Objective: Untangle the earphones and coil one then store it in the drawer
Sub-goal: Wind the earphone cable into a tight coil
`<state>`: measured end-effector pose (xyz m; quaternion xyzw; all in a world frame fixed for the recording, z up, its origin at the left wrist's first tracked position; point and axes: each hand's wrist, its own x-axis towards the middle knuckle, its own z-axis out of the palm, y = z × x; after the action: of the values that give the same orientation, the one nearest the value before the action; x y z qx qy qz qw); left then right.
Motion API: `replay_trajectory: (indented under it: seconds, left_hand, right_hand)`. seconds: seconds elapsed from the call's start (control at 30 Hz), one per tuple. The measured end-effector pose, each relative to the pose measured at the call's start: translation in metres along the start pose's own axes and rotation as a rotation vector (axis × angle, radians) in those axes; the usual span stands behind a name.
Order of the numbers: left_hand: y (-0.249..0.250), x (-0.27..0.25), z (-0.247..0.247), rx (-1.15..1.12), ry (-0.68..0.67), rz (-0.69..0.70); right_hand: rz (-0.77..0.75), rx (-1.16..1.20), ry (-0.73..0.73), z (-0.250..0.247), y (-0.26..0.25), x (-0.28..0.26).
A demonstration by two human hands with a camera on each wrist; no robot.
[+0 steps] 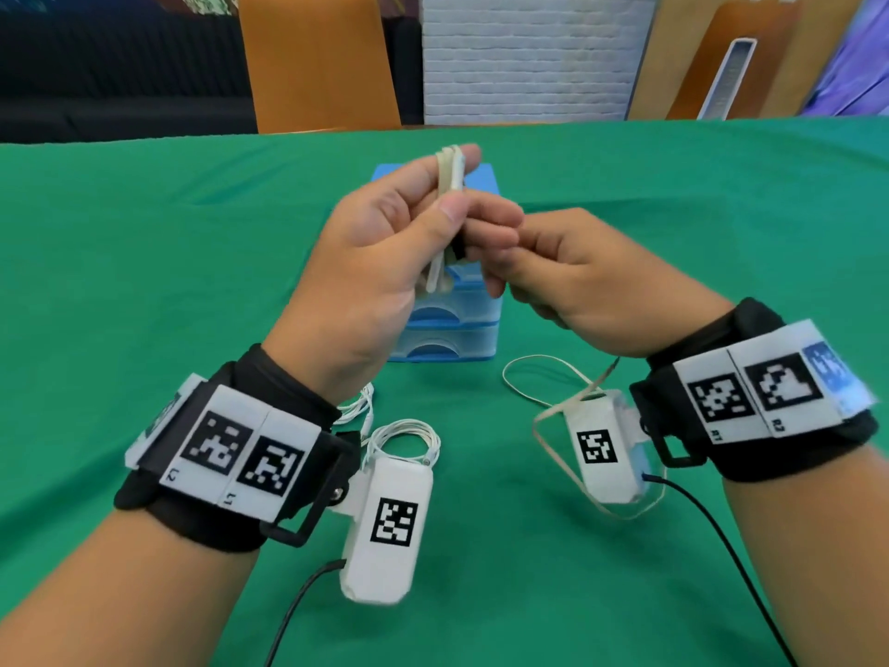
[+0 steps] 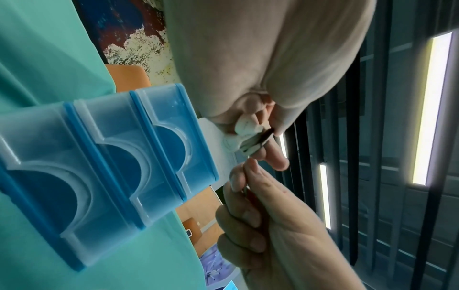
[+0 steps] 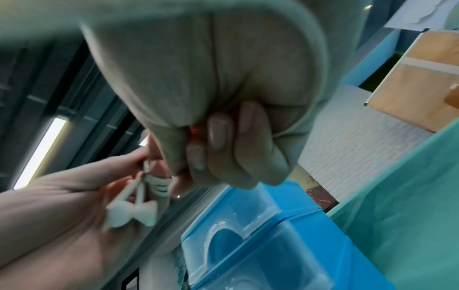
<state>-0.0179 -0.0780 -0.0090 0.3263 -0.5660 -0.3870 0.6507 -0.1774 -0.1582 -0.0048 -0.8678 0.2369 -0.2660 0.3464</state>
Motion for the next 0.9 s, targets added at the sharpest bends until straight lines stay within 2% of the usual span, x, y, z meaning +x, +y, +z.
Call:
replay_trajectory:
  seconds: [0.2, 0.3, 0.37, 0.53, 0.63, 0.7, 0.77, 0.83, 0.9]
  left_hand:
    - [-0.002, 0.001, -0.005, 0.116, 0.121, 0.074]
    - [-0.001, 0.002, -0.007, 0.239, 0.170, 0.124]
    - [0.000, 0.002, -0.006, 0.297, 0.156, 0.142]
    - [0.013, 0.002, 0.000, 0.137, 0.164, 0.239]
    - [0.013, 0.002, -0.002, 0.236, 0.183, 0.212]
    - [0.009, 0.001, -0.004, 0.410, 0.110, 0.158]
    - [0.005, -0.001, -0.005, 0.550, -0.050, 0.098]
    - [0.006, -0.002, -0.004, 0.585, -0.163, 0.046]
    - [0.011, -0.003, -0.003, 0.515, -0.185, 0.002]
  right_hand:
    - [0.023, -0.240, -0.164, -0.001, -0.022, -0.006]
    - [0.036, -0.257, -0.258, -0.004, -0.037, -0.012]
    - [0.028, -0.250, -0.286, -0.006, -0.044, -0.015]
    - [0.046, -0.353, -0.320, -0.002, -0.045, -0.016]
    - [0.035, -0.261, -0.329, -0.008, -0.048, -0.020]
    - [-0.023, -0.165, -0.289, -0.013, -0.054, -0.022]
    - [-0.081, -0.091, -0.178, -0.019, -0.056, -0.022]
    - [-0.119, -0.112, -0.027, -0.025, -0.051, -0.020]
    - [-0.133, -0.242, 0.129, -0.030, -0.042, -0.016]
